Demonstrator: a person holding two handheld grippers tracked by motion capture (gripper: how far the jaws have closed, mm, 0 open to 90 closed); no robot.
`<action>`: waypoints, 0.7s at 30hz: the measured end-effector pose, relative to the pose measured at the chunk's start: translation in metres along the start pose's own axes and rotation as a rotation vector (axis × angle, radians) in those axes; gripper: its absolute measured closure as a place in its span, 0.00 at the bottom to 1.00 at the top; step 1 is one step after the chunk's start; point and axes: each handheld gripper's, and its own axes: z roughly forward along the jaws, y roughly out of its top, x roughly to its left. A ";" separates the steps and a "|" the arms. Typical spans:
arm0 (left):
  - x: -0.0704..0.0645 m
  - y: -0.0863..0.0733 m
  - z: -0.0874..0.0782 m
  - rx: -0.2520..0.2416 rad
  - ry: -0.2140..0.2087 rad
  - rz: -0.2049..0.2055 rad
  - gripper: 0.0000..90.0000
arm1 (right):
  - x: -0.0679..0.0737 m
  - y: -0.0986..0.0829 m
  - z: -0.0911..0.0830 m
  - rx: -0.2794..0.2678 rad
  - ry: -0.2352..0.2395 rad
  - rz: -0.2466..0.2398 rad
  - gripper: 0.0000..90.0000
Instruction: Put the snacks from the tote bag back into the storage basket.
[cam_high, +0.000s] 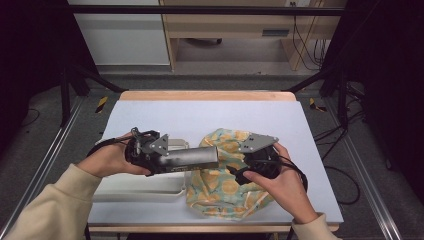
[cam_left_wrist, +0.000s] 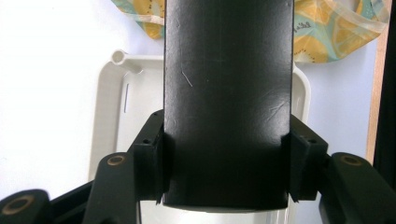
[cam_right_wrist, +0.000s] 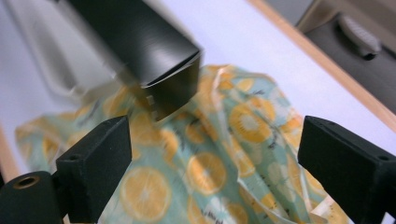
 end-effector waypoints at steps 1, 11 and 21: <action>0.000 -0.001 -0.001 -0.004 0.002 -0.002 0.48 | -0.003 -0.001 0.000 -0.014 -0.015 0.028 0.11; -0.001 -0.010 -0.011 -0.015 0.025 -0.011 0.48 | -0.015 -0.026 -0.008 -0.050 -0.162 0.152 0.10; -0.002 -0.016 -0.020 -0.011 0.038 -0.017 0.48 | -0.009 -0.075 -0.013 -0.056 -0.306 0.235 0.10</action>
